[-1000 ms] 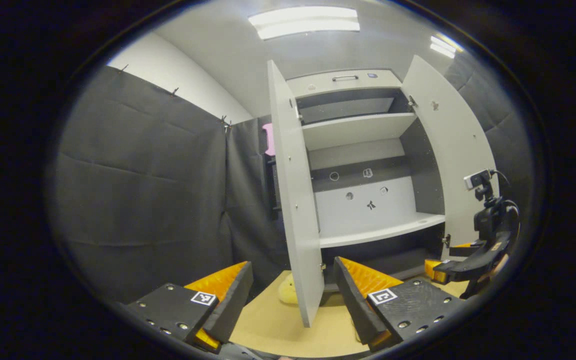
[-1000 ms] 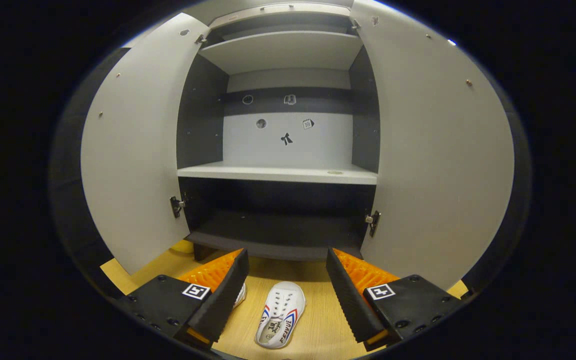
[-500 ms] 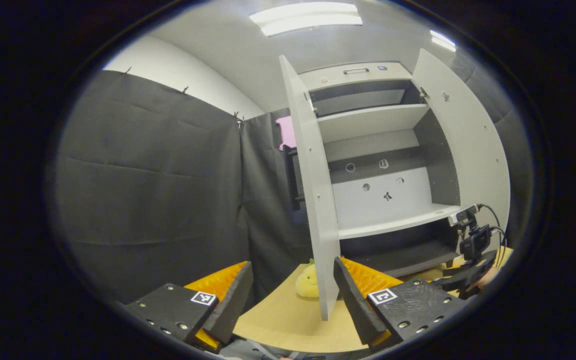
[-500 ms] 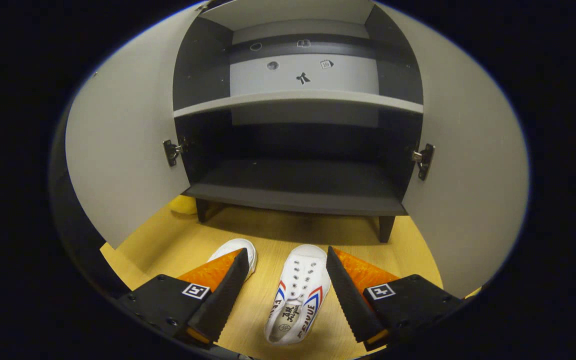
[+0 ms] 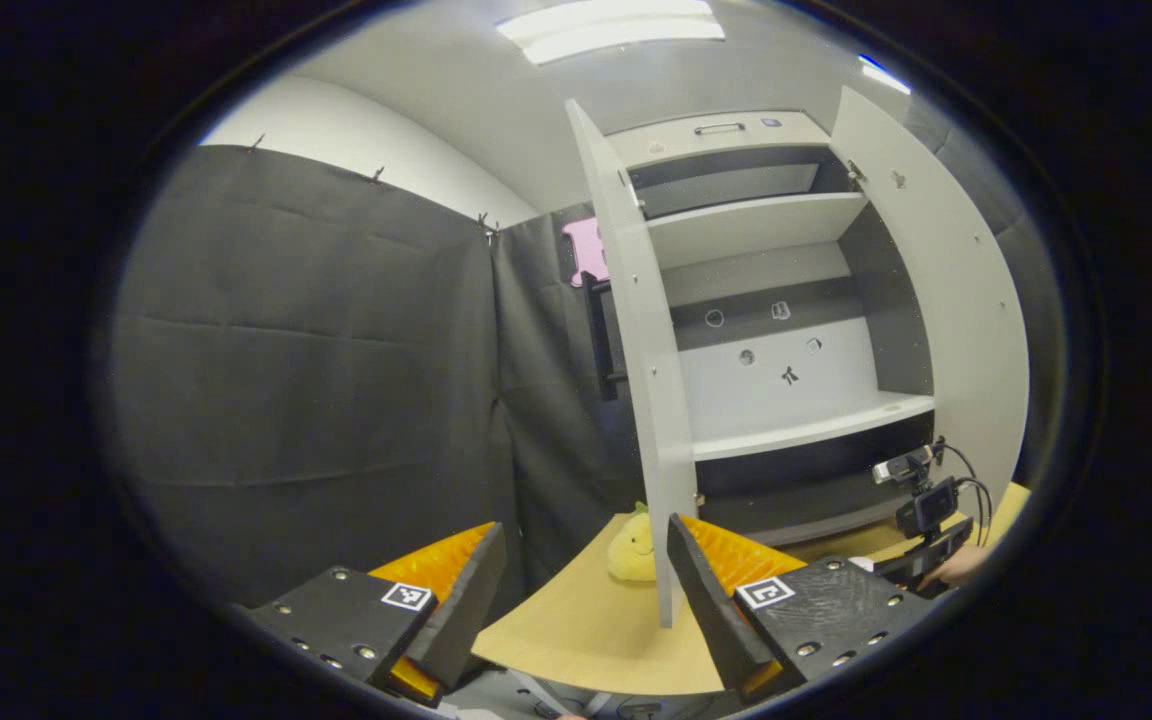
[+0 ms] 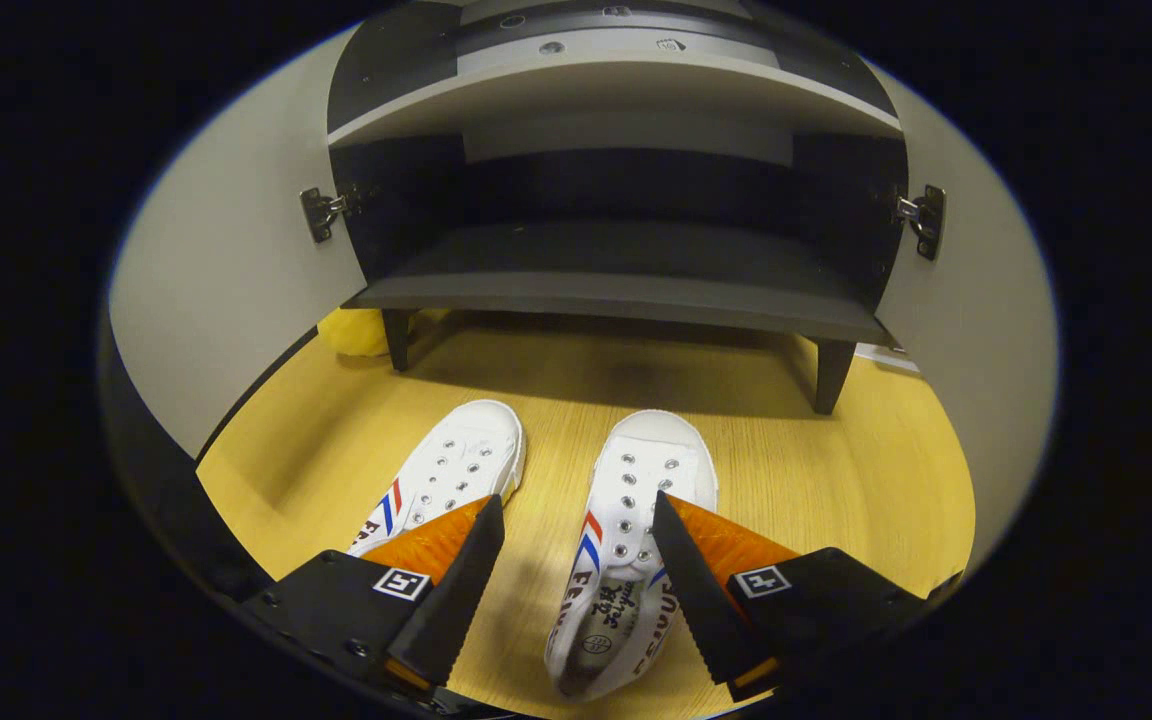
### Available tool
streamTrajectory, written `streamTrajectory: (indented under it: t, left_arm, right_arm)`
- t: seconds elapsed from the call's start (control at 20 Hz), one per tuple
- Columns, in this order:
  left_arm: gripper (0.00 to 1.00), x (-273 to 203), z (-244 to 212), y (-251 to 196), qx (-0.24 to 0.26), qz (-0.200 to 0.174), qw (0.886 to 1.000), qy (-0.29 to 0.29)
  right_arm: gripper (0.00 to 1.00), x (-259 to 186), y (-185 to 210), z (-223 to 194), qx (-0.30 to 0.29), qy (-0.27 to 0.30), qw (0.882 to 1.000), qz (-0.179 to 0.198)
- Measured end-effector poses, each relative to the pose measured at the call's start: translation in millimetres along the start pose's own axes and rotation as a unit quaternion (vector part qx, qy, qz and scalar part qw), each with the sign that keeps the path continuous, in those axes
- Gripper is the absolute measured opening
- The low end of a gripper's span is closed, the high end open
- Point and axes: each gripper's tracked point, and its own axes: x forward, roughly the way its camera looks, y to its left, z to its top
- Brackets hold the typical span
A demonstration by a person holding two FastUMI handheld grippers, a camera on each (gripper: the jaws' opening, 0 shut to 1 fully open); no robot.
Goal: Grab one shoe with the right hand and put it into the shoe cabinet, grab the other shoe with the left hand and put it into the shoe cabinet; then close the right door with the right hand and the left door with the left hand.
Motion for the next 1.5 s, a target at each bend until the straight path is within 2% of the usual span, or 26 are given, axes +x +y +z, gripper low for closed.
streamTrajectory:
  t: [0.3, 0.35, 0.45, 0.5, 0.55, 0.65, 0.7, 0.8, 0.85, 0.9, 1.0, 1.05, 1.1, 1.15, 1.5]
  left_arm:
    - [1.00, 1, 4, 0, 0.006, 0.007, 1.000, 0.005]
    - [0.94, 0, 5, 1, 0.007, 0.008, 1.000, 0.006]
    - [0.94, 0, 5, 1, 0.008, 0.009, 1.000, 0.007]
    - [0.94, -1, 6, 1, 0.008, 0.009, 1.000, 0.008]
    - [1.00, -1, 5, 2, 0.009, 0.008, 1.000, 0.008]
    - [1.00, -2, 6, 2, 0.010, 0.009, 1.000, 0.005]
    - [1.00, -2, 6, 1, 0.010, 0.009, 1.000, 0.006]
    - [1.00, -2, 5, 1, 0.010, 0.008, 1.000, 0.008]
    - [1.00, -1, 4, 1, 0.010, 0.008, 1.000, 0.009]
    - [1.00, -1, 4, 1, 0.010, 0.007, 1.000, 0.011]
    - [1.00, -1, 5, 2, 0.013, 0.005, 1.000, 0.011]
    - [1.00, 0, 5, 1, 0.014, 0.004, 1.000, 0.010]
    - [0.94, 0, 6, 0, 0.016, 0.002, 1.000, 0.007]
    - [1.00, 0, 6, 0, 0.018, 0.000, 1.000, 0.004]
    - [1.00, 0, 8, -4, 0.022, -0.014, 1.000, 0.001]
  right_arm:
    - [0.94, 21, -3, -21, 0.000, 0.052, 0.999, -0.016]
    - [0.90, 20, -2, -24, -0.005, 0.059, 0.998, -0.018]
    - [0.82, 28, 0, -30, -0.013, 0.072, 0.997, -0.019]
    - [0.77, 33, -4, -33, -0.017, 0.079, 0.996, -0.031]
    - [0.77, 30, -9, -31, -0.022, 0.079, 0.996, -0.047]
    - [0.51, 32, -17, -30, -0.025, 0.080, 0.994, -0.068]
    - [0.31, 31, -15, -31, -0.023, 0.081, 0.994, -0.065]
    - [0.37, 34, -19, -31, -0.021, 0.080, 0.995, -0.058]
    - [0.19, 28, -16, -29, -0.024, 0.086, 0.995, -0.053]
    - [0.19, 25, -18, -30, -0.019, 0.087, 0.995, -0.050]
    - [0.02, 26, -18, -29, -0.012, 0.083, 0.995, -0.048]
    - [0.02, 27, -17, -29, -0.014, 0.079, 0.996, -0.046]
    - [0.02, 26, -18, -29, -0.011, 0.075, 0.996, -0.044]
    - [0.02, 24, -18, -27, -0.006, 0.069, 0.997, -0.041]
    - [0.02, -3, -31, -5, 0.020, 0.032, 0.999, -0.018]
